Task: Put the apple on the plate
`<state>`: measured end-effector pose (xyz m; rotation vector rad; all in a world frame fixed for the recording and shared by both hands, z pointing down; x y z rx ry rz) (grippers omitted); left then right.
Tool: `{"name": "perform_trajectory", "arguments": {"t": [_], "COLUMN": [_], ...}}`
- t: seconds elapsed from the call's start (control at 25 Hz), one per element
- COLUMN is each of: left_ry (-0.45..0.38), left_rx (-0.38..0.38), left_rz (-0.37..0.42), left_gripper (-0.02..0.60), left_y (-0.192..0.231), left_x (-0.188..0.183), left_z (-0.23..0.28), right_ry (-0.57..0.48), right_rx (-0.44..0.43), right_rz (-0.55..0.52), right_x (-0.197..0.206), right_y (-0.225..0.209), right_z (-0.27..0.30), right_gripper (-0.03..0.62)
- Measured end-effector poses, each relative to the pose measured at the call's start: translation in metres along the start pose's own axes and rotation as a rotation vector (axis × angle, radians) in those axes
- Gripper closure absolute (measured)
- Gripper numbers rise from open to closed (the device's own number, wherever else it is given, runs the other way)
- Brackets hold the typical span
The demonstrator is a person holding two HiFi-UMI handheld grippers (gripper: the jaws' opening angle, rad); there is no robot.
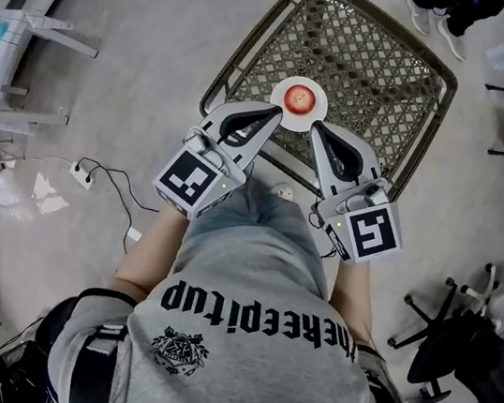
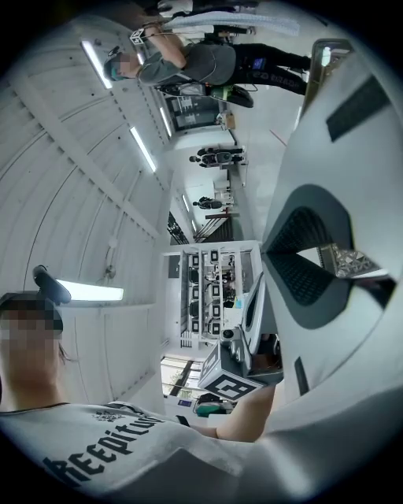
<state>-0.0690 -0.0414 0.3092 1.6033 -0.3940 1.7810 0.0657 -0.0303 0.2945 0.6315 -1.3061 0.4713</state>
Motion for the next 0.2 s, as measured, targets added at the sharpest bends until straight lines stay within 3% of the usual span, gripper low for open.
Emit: {"name": "perform_trajectory", "arguments": {"t": [0.2], "left_ry": [0.001], "left_rx": [-0.006], "left_rz": [-0.008], "left_gripper": [0.568], "left_y": [0.0001], "left_x": [0.0043], "left_z": [0.0023], "right_ry": [-0.001], "right_rx": [0.005], "right_rz": [0.002], "right_x": [0.0011], "right_y": [-0.0001], "right_z": [-0.0028], "right_gripper": [0.597]}}
Point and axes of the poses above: the fingertips, and each gripper's own axes: z forward along the fingers, y to its left, x out of its underside, the point moved 6 cm from there along -z, backward along the fingers, and after that the axes turned 12 degrees about -z, right-handed, at the moved point
